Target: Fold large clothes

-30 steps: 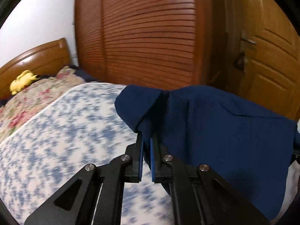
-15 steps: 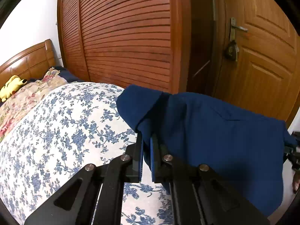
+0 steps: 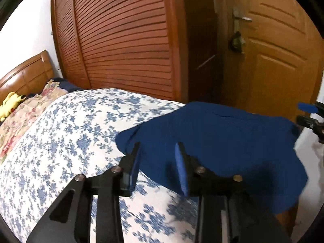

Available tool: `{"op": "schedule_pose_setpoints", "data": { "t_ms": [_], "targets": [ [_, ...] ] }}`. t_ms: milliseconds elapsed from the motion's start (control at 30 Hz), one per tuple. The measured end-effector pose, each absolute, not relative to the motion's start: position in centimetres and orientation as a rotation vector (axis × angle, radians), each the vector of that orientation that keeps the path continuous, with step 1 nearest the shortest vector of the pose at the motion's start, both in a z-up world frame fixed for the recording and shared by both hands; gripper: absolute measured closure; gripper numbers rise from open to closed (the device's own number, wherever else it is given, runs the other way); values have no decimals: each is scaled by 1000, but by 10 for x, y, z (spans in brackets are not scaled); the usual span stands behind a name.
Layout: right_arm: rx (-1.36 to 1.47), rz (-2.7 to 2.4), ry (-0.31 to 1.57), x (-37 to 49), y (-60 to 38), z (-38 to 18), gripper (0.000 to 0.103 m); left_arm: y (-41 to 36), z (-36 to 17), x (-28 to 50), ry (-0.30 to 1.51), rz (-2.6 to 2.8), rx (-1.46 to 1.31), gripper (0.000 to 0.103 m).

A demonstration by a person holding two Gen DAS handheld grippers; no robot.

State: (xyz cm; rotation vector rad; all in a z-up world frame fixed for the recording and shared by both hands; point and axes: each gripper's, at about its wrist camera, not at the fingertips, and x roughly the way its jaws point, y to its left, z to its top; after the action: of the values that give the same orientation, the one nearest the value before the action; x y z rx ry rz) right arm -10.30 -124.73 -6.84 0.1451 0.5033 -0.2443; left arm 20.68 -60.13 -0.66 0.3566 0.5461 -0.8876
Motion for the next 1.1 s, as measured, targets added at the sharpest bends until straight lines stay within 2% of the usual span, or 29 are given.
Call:
{"op": "schedule_pose_setpoints", "data": {
  "t_ms": [100, 167, 233, 333, 500, 767, 967, 1100],
  "targets": [
    [145, -162, 458, -94, -1227, -59, 33, -590, -8, 194, 556, -910, 342, 64],
    [133, -113, 477, -81, -1215, -60, 33, -586, -9, 189, 555, -915, 345, 55],
    [137, -51, 535, -66, -1207, -71, 33, -578, -10, 180, 546, -917, 347, 40],
    [205, -26, 628, -54, -1219, -101, 34, -566, -10, 171, 537, -914, 336, 29],
    [372, 2, 637, -62, -1262, -132, 33, -548, -10, 162, 522, -908, 323, 25],
    [298, -177, 633, -93, -1273, -91, 33, -527, -14, 153, 565, -909, 280, 21],
    [314, -199, 774, -91, -1282, -134, 34, -509, -14, 144, 568, -903, 249, 21],
    [329, -228, 757, -104, -1281, -129, 34, -495, -13, 139, 566, -893, 250, 21]
  ]
}}
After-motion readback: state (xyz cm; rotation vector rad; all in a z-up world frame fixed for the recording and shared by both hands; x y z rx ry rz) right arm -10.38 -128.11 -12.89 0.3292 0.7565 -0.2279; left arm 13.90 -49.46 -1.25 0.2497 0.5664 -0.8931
